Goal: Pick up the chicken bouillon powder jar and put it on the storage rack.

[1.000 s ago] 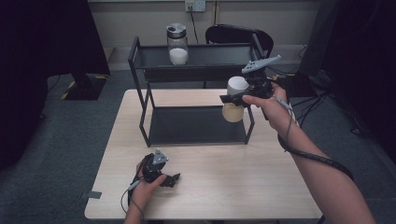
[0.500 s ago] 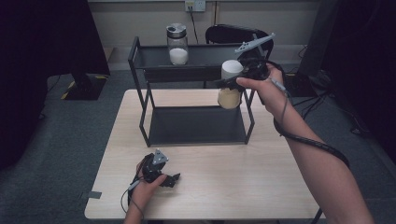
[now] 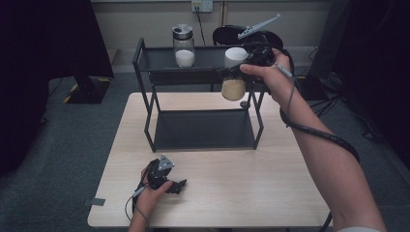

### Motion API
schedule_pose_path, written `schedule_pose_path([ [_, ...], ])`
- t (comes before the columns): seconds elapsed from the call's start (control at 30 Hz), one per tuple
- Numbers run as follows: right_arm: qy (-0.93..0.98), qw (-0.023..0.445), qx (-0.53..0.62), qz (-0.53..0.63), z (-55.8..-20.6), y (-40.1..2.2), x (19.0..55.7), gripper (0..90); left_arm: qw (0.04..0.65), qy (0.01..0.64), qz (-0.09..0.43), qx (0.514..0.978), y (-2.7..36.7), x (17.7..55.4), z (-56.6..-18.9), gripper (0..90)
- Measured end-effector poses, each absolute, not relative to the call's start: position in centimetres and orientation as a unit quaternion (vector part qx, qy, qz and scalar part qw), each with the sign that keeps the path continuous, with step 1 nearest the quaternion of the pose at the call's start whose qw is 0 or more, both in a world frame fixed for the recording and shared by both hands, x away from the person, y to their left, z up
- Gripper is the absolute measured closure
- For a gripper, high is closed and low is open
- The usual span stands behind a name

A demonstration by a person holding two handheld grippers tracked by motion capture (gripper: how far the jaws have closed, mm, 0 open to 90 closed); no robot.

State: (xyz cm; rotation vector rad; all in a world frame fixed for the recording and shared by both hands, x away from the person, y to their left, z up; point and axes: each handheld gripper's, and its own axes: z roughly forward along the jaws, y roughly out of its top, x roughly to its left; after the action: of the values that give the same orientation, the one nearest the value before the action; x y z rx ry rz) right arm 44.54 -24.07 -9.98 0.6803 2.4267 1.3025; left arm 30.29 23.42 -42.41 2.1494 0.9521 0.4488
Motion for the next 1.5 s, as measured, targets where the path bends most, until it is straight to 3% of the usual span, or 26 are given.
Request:
schedule_pose_path([
  [0.57, 0.846, 0.164, 0.243, 0.445, -5.3, -21.9, 45.4, 36.1, 0.366, 0.370, 0.175, 0.836, 23.4, 30.3, -42.4, 0.0],
  [0.87, 0.841, 0.158, 0.252, 0.452, -4.9, -21.0, 46.9, 36.0, 0.366, 0.370, 0.175, 0.836, 23.4, 30.3, -42.4, 0.0],
  [1.5, 0.826, 0.191, 0.297, 0.440, -4.2, -18.5, 49.9, 36.0, 0.366, 0.370, 0.174, 0.836, 23.4, 30.3, -42.4, 0.0],
])
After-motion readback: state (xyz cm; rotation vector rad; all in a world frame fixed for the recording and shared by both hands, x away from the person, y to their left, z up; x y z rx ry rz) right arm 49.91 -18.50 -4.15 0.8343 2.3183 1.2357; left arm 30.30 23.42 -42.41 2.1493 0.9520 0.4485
